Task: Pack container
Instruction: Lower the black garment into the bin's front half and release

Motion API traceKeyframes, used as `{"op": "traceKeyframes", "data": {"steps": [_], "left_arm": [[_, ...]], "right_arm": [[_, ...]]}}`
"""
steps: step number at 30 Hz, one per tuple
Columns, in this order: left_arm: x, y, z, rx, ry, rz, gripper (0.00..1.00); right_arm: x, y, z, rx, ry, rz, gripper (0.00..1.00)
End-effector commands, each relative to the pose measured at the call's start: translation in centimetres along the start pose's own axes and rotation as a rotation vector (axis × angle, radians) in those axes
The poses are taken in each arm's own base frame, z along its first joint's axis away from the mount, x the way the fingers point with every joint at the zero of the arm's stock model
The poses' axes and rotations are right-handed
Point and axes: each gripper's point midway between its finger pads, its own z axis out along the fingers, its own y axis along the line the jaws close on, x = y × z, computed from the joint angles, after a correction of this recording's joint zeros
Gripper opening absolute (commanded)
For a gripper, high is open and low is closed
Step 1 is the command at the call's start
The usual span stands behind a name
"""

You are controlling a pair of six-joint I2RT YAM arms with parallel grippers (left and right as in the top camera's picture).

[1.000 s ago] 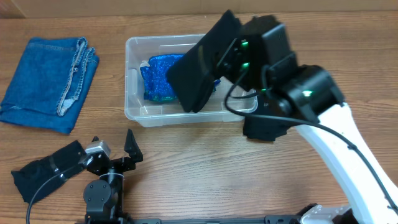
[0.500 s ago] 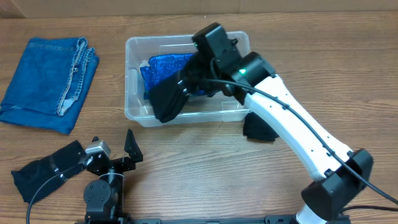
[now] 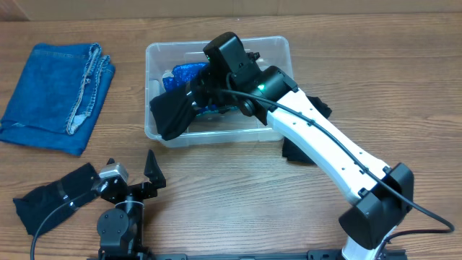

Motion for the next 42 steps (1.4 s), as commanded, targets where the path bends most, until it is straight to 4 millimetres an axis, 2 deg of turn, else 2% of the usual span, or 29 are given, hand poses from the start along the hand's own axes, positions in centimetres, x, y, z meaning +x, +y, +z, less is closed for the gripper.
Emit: {"op": "traceKeyframes", "data": {"steps": [1,5,10,14,16,21,24,26,28,30,33,34,35,36,38,40,42], "left_arm": [[-0.2,0.4,0.0,-0.018,-0.016,0.01,1.0],[-0.3,0.4,0.0,-0.018,-0.016,0.01,1.0],[-0.2,0.4,0.0,-0.018,-0.016,0.01,1.0],[-0.3,0.4,0.0,-0.018,-0.016,0.01,1.0],[-0.2,0.4,0.0,-0.018,-0.016,0.01,1.0],[-0.2,0.4,0.0,-0.018,-0.016,0.01,1.0],[-0.2,0.4,0.0,-0.018,-0.016,0.01,1.0],[-0.2,0.4,0.0,-0.018,-0.016,0.01,1.0],[-0.2,0.4,0.0,-0.018,-0.016,0.01,1.0],[-0.2,0.4,0.0,-0.018,-0.016,0.01,1.0],[-0.2,0.4,0.0,-0.018,-0.016,0.01,1.0],[-0.2,0.4,0.0,-0.018,-0.016,0.01,1.0],[-0.2,0.4,0.0,-0.018,-0.016,0.01,1.0],[-0.2,0.4,0.0,-0.018,-0.016,0.01,1.0],[-0.3,0.4,0.0,-0.018,-0.016,0.01,1.0],[-0.2,0.4,0.0,-0.018,-0.016,0.01,1.0],[-0.2,0.4,0.0,-0.018,-0.016,0.01,1.0]], "right_arm": [[0.7,2.5,-0.8,-0.081,0.007,0.026,0.04],[0.4,1.6,0.3,-0.046,-0.004,0.044,0.04],[-0.1,-0.7,2.4,0.04,-0.018,0.067,0.04],[-0.3,-1.3,2.5,0.064,-0.03,0.068,0.04],[-0.3,-1.4,2.5,0.07,-0.03,0.05,0.18],[-0.7,-1.7,2.5,0.081,-0.052,0.019,0.36],[-1.7,-2.3,2.3,0.103,-0.106,0.018,0.51],[-2.4,-2.6,2.2,0.116,-0.143,-0.009,0.57],[-3.7,-3.8,1.8,0.165,-0.219,-0.021,0.62],[-4.9,-4.7,1.3,0.206,-0.284,-0.057,0.62],[-8.2,-6.2,-0.9,0.315,-0.475,-0.218,0.63],[-9.0,-6.4,-1.6,0.345,-0.514,-0.282,0.66],[-9.9,-6.6,-2.6,0.392,-0.561,-0.374,0.79],[-10.7,-6.6,-3.7,0.434,-0.604,-0.466,0.84],[-10.9,-6.3,-4.5,0.471,-0.599,-0.593,0.92],[-10.5,-6.1,-4.7,0.504,-0.539,-0.75,0.93],[-7.7,-5.2,-2.8,0.452,-0.324,-1.017,0.93]]}}
